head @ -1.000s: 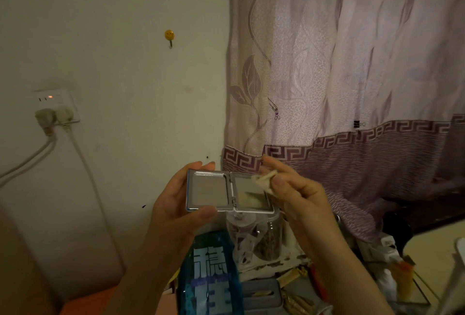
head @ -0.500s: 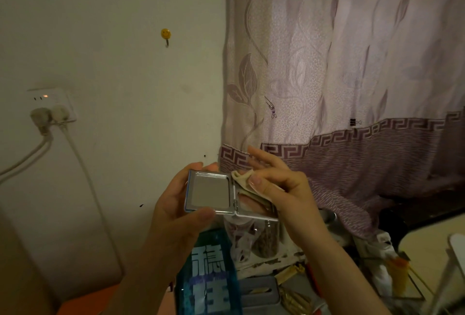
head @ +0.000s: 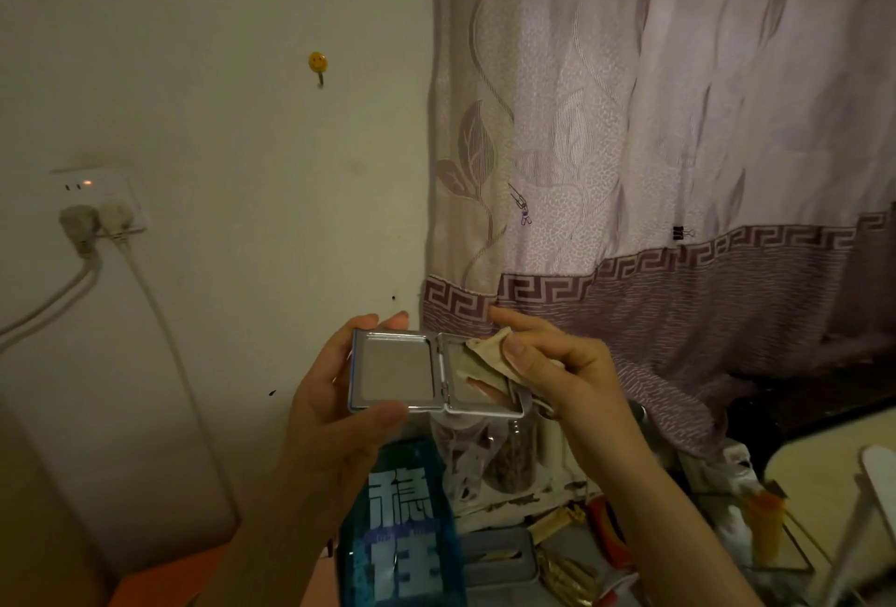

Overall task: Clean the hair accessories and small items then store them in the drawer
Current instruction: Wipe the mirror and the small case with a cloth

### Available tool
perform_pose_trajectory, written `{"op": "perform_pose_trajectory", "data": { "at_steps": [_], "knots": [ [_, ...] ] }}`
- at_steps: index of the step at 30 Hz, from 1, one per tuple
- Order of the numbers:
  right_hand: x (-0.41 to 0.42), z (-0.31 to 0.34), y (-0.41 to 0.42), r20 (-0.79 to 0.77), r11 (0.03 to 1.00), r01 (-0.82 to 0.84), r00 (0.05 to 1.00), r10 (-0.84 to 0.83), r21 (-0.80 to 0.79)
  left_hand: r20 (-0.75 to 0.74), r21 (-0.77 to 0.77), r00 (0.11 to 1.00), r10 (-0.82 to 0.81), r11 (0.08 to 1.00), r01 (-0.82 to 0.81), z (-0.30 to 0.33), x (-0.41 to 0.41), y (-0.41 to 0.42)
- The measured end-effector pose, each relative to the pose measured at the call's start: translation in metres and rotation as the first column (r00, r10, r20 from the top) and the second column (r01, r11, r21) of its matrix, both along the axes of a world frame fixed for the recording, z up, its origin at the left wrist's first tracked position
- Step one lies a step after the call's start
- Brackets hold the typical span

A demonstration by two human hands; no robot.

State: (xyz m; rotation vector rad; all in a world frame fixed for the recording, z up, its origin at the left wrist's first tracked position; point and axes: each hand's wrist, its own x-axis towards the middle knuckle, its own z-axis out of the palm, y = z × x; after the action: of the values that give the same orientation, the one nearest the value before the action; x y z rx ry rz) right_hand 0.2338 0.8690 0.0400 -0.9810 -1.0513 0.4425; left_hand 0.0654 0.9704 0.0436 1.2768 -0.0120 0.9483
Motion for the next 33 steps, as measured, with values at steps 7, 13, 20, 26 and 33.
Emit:
{"op": "perform_pose_trajectory", "data": {
  "at_steps": [7,13,20,26,33],
  "knots": [
    [-0.005,-0.001,-0.009,0.121,0.997,-0.077,0.990,0.078,-0.012,0.006,0.048,0.999,0.041,0.998,-0.041,0.003,-0.003,0.001],
    [-0.011,-0.009,-0.007,0.116,0.999,-0.042,0.992,0.044,-0.014,0.005,0.053,0.999,0.053,0.997,-0.053,-0.003,-0.001,0.005],
    [-0.016,-0.012,-0.003,0.239,0.999,0.033,0.970,-0.040,0.032,-0.040,0.074,0.995,0.092,0.993,-0.089,-0.006,0.000,0.008],
    [-0.012,-0.014,0.010,0.224,0.992,0.121,0.966,-0.127,0.042,-0.086,0.055,0.995,0.047,0.998,-0.042,-0.007,0.002,0.005],
    [-0.011,-0.010,0.021,0.230,0.982,0.177,0.955,-0.186,0.060,-0.120,0.045,0.992,0.036,0.999,-0.031,-0.011,0.001,0.008]
  ]
}}
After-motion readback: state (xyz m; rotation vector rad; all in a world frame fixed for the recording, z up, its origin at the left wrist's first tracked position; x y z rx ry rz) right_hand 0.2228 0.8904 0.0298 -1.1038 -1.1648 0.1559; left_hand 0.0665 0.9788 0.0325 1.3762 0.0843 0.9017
